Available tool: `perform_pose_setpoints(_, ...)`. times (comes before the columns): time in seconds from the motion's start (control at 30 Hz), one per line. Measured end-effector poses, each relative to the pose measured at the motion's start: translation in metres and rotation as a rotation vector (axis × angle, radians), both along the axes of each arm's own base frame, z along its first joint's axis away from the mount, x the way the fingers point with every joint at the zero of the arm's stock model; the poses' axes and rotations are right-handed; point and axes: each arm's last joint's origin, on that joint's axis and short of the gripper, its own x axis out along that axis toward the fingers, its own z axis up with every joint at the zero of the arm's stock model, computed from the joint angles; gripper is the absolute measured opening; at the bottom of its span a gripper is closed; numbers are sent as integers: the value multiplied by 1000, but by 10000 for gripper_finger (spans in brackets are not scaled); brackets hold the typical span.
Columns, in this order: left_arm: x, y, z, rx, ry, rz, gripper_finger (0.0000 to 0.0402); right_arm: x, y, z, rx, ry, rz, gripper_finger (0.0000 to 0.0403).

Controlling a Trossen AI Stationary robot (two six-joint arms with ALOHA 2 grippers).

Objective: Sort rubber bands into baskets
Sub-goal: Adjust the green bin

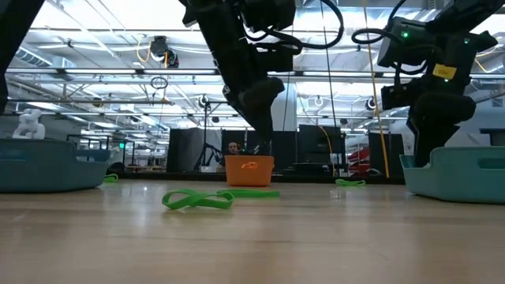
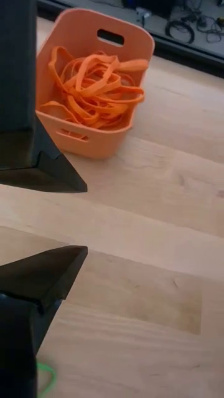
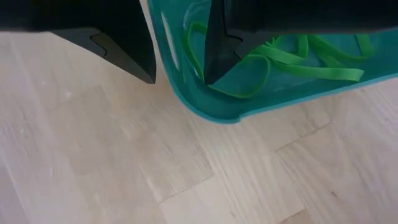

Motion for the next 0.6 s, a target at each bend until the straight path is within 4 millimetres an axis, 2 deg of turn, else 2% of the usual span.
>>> perform_pose_setpoints(0.37, 1, -1, 0, -16, -12, -8, 157, 2, 2, 0, 43, -21, 47, 127)
perform_pose_setpoints(0.6, 1, -1, 1, -17, -12, -7, 157, 4, 2, 0, 57, -29, 68, 95)
